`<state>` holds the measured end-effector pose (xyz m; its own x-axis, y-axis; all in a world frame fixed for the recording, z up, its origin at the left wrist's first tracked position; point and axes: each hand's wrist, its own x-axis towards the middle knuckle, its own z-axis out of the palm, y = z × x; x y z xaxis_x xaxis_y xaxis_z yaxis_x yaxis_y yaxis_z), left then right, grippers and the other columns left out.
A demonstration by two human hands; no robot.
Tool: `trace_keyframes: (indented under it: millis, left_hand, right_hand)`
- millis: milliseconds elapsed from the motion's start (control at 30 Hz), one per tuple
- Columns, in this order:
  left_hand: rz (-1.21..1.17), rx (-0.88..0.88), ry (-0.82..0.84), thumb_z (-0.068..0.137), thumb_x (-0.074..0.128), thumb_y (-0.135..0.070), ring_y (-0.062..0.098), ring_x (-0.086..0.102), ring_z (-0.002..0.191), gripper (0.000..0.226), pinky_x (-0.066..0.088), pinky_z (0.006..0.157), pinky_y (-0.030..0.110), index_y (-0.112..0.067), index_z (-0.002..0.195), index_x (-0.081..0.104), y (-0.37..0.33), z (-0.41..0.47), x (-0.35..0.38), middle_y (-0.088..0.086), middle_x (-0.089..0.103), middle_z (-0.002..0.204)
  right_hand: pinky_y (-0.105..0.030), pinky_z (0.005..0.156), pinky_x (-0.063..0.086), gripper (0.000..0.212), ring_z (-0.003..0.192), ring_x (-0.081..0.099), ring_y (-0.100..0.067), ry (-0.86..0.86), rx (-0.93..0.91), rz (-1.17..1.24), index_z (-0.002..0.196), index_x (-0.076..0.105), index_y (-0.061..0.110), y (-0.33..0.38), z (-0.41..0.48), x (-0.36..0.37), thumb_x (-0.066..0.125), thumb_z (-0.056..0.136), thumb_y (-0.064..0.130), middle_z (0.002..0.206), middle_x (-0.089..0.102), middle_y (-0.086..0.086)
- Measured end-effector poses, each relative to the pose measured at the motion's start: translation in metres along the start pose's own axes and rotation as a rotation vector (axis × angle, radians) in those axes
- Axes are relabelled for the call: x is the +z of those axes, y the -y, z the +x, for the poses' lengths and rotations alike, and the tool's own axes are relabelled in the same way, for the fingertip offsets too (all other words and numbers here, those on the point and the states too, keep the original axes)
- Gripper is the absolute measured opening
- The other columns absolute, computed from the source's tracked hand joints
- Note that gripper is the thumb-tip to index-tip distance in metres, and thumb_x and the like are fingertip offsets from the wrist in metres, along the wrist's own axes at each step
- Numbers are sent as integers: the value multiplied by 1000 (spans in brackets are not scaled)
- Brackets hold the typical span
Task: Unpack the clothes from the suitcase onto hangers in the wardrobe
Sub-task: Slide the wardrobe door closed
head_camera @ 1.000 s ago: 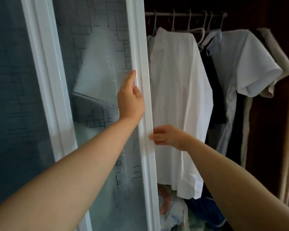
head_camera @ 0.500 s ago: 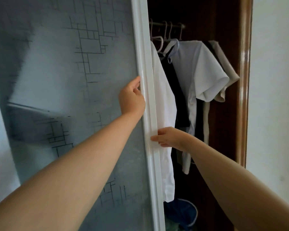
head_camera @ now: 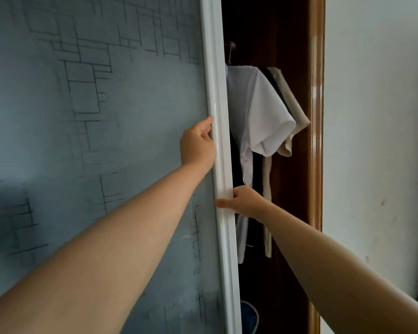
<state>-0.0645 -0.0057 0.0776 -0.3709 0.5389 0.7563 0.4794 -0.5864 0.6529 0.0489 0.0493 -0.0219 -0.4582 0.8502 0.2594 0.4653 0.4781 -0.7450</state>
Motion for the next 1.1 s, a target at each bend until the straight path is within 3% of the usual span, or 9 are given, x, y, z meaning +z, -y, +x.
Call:
trace_keyframes:
  millis: [300,400,500,633,700,800,933,1033,1100]
  left_hand:
    - [-44,-35,60,94,29,5,10,53,124,50,42,108,33,-13,134,55,5,9,51,2,58,135]
    - [-50,-41,69,96,31,3,9,54,123,48,43,107,34,-14,133,56,9,14,69,2,59,133]
    - [-62,-49,78,96,31,4,8,55,122,48,43,107,34,-15,133,56,10,19,85,0,59,133]
    - [-66,-42,97,97,32,4,6,54,122,47,42,107,31,-15,134,55,12,21,103,-1,58,134]
    - [-68,-38,99,98,32,4,6,53,123,47,42,107,31,-15,134,55,12,22,110,-1,58,134]
    - [-59,-24,103,98,33,4,7,53,123,46,42,108,32,-16,134,55,14,24,120,-1,57,135]
    - [-41,-28,119,98,32,5,7,51,125,48,41,109,32,-17,135,54,16,25,132,-2,56,136]
    - [-12,-38,156,97,31,6,8,48,128,51,38,111,31,-17,138,50,11,24,142,-1,53,140]
    - [8,-46,192,96,30,9,9,45,131,53,35,112,30,-16,141,46,7,26,149,0,50,143]
  right_hand:
    - [-31,84,56,41,94,67,-18,-226,-89,72,110,66,14,-18,11,-58,75,79,40,103,70,-1]
    - [-21,81,47,43,105,57,-14,-601,-179,-3,123,57,19,-24,20,-89,68,85,36,122,55,-1]
    - [-43,111,33,40,134,31,-26,-855,-204,-205,122,51,30,-27,36,-123,64,86,36,145,27,-4]
    - [-48,117,3,27,148,-7,-31,-766,-173,-404,115,51,25,-30,60,-155,55,91,37,160,-6,-3]
    - [-45,116,17,25,147,8,-32,-666,-187,-383,114,52,17,-30,69,-161,48,96,33,159,9,-7]
    - [-32,91,45,40,121,51,-29,-513,-214,-64,136,43,5,-30,77,-158,40,101,26,129,49,-9]
    - [-43,102,44,35,114,53,-32,-348,-23,320,128,50,-3,-32,86,-154,42,97,11,121,56,-17]
    - [-35,90,44,26,93,53,-22,-264,-22,833,110,53,4,-30,82,-162,37,96,19,106,56,-15]
    - [-33,86,43,40,96,53,-20,-183,13,955,126,47,4,-30,80,-168,31,99,29,120,55,-15]
